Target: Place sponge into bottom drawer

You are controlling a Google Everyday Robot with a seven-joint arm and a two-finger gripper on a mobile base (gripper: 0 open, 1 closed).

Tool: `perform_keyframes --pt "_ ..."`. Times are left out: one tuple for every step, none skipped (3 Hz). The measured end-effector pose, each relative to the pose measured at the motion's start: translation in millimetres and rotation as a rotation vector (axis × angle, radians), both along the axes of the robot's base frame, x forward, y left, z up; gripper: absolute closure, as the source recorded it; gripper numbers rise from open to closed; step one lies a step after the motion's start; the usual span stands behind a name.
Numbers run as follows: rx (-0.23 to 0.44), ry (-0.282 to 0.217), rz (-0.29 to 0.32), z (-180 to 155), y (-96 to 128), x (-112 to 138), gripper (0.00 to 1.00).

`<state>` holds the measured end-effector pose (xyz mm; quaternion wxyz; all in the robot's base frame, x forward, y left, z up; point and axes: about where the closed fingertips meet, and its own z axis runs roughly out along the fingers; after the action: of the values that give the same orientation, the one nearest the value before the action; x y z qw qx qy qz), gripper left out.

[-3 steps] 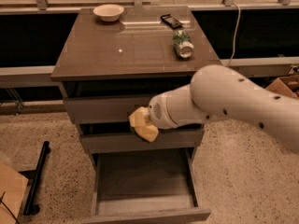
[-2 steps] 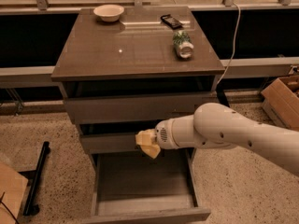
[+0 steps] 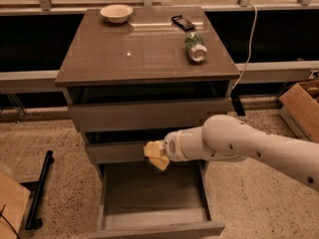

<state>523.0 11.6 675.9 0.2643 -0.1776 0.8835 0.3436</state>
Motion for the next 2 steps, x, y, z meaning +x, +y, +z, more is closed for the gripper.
perform_keyframes --pt "0.025 0.006 0.017 -44.8 -6.6 16.4 1.00" --pt "0.060 0.031 0.029 -85.9 -15.4 28.8 1.00"
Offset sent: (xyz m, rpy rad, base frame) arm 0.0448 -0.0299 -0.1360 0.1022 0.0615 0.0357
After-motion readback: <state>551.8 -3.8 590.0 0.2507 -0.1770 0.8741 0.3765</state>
